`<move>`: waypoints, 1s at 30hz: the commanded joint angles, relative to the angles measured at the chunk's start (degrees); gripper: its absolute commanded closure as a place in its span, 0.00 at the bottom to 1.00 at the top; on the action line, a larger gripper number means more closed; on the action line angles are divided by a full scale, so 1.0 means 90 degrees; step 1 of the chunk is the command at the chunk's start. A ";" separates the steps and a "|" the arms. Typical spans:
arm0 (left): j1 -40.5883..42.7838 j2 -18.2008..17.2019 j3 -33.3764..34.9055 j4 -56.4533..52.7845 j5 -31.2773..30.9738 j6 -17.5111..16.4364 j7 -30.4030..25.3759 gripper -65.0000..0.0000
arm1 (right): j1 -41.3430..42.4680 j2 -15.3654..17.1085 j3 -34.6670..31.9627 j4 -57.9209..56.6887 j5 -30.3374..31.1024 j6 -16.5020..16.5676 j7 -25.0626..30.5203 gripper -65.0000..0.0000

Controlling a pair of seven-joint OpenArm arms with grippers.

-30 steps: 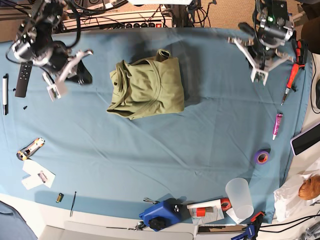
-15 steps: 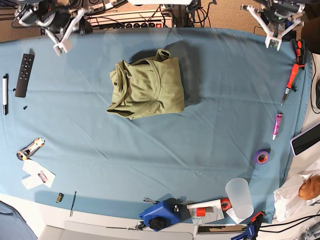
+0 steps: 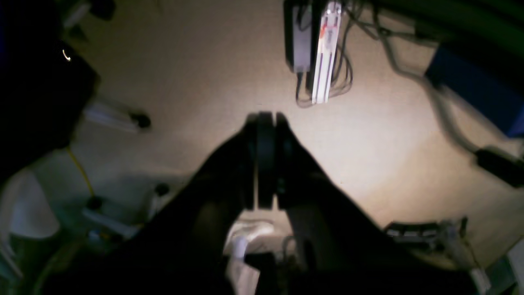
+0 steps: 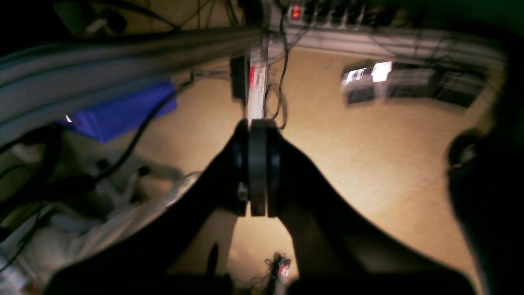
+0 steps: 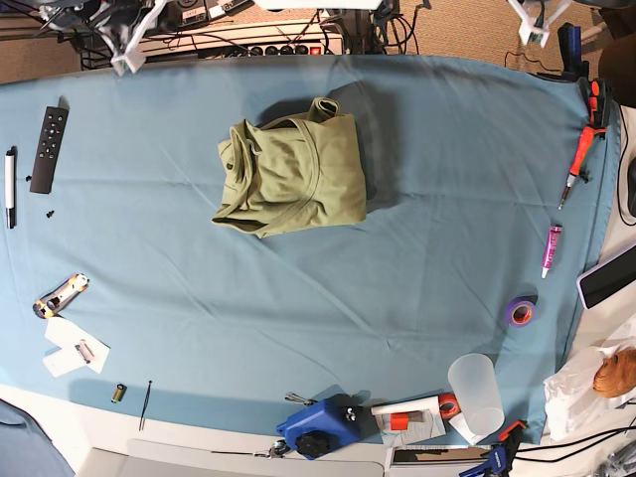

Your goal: Layout the t-shirt on the table in an organized manner, then fold the t-shirt properly

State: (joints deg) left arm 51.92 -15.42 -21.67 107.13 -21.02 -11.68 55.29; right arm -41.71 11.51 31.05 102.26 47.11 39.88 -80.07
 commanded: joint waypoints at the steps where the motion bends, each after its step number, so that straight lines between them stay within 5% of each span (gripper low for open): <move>1: 0.0075 -0.0046 -0.0027 -0.0119 -0.0029 -0.0007 0.0019 1.00 | -0.0056 0.0107 -0.0056 -0.0129 -0.0039 0.0014 0.0008 1.00; 4: 0.0029 -0.0039 -0.0024 -0.0699 -0.0029 -0.0095 -0.0255 1.00 | -0.0051 0.0272 -0.0512 -0.0777 -0.0379 0.0014 0.0008 1.00; 10: -0.0425 -0.0029 -0.0024 -0.1962 -0.0027 -0.0529 -0.0869 1.00 | 0.0330 0.0435 -0.1603 -0.1926 -0.1681 0.0014 0.0959 1.00; 16: -0.1428 0.0022 -0.0024 -0.3825 0.0017 -0.0549 -0.1341 1.00 | 0.1086 0.0435 -0.2395 -0.3317 -0.2548 0.0014 0.1741 1.00; 20: -0.2016 0.0078 -0.0024 -0.5156 0.0500 -0.0874 -0.2033 1.00 | 0.1542 0.0435 -0.2958 -0.4362 -0.3330 0.0014 0.2545 1.00; 30: -0.3325 0.0253 -0.0024 -0.8114 0.1600 -0.1018 -0.4906 1.00 | 0.2378 0.0432 -0.4459 -0.6744 -0.5367 -0.1433 0.5680 1.00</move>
State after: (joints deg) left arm 21.21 -12.40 -21.76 33.76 -6.59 -20.64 10.81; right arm -19.94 14.74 -9.34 41.15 -1.37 26.46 -28.64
